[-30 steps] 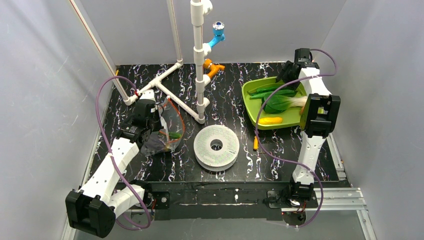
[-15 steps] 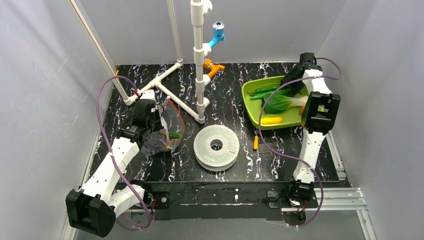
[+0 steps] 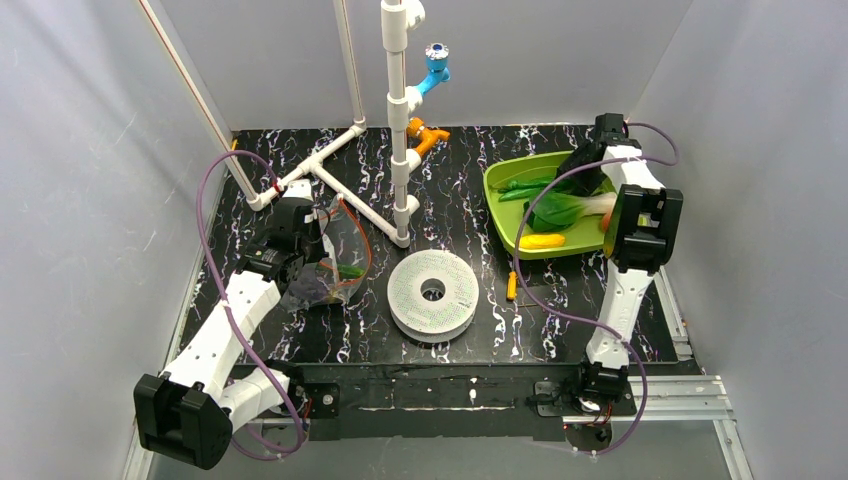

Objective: Place the food in the zip-top bag and seal the zipper

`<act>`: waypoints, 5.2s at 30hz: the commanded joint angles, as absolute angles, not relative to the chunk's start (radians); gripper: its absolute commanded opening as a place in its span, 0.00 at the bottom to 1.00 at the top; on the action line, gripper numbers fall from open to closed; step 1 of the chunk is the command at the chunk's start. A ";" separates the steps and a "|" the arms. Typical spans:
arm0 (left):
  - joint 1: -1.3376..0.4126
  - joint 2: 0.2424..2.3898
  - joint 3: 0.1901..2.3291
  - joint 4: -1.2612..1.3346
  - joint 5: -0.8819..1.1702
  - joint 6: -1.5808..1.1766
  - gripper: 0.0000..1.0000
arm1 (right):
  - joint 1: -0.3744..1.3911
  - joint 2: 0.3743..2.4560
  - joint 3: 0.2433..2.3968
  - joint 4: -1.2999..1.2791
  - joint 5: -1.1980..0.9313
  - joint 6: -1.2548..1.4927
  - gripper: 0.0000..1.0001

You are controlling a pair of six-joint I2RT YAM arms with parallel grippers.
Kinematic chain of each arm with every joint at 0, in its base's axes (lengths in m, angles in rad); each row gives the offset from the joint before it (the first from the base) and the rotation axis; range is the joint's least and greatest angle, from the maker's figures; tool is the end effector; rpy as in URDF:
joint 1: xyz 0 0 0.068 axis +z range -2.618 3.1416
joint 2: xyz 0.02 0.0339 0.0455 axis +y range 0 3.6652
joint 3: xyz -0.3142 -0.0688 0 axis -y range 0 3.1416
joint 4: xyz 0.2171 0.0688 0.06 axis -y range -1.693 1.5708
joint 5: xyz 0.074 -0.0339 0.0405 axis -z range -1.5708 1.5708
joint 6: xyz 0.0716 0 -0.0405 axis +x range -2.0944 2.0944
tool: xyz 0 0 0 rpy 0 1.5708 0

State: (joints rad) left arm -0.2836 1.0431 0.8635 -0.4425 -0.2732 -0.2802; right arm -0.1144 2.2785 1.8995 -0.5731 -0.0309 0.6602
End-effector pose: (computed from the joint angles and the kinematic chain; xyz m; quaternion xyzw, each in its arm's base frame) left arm 0.1996 -0.0381 0.3219 -0.0607 0.8814 -0.0095 0.4683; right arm 0.5293 -0.0586 0.2091 0.3554 0.8837 0.0962 0.2892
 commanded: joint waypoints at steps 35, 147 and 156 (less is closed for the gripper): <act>-0.285 1.017 0.882 -0.436 -0.255 -0.278 0.00 | -0.003 2.159 1.765 -0.644 0.110 0.435 0.63; -0.286 0.924 0.887 -0.456 -0.174 -0.218 0.00 | 0.737 0.973 0.749 -0.325 -0.316 0.565 0.05; -0.286 0.875 0.888 -0.477 -0.169 -0.195 0.00 | 1.043 1.228 1.048 -0.246 -0.281 0.545 0.07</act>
State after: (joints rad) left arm -0.2836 0.9220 0.8635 -0.4582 -0.1741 -0.2159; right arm 0.9640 1.1382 0.8678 -0.3767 -0.2798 0.5540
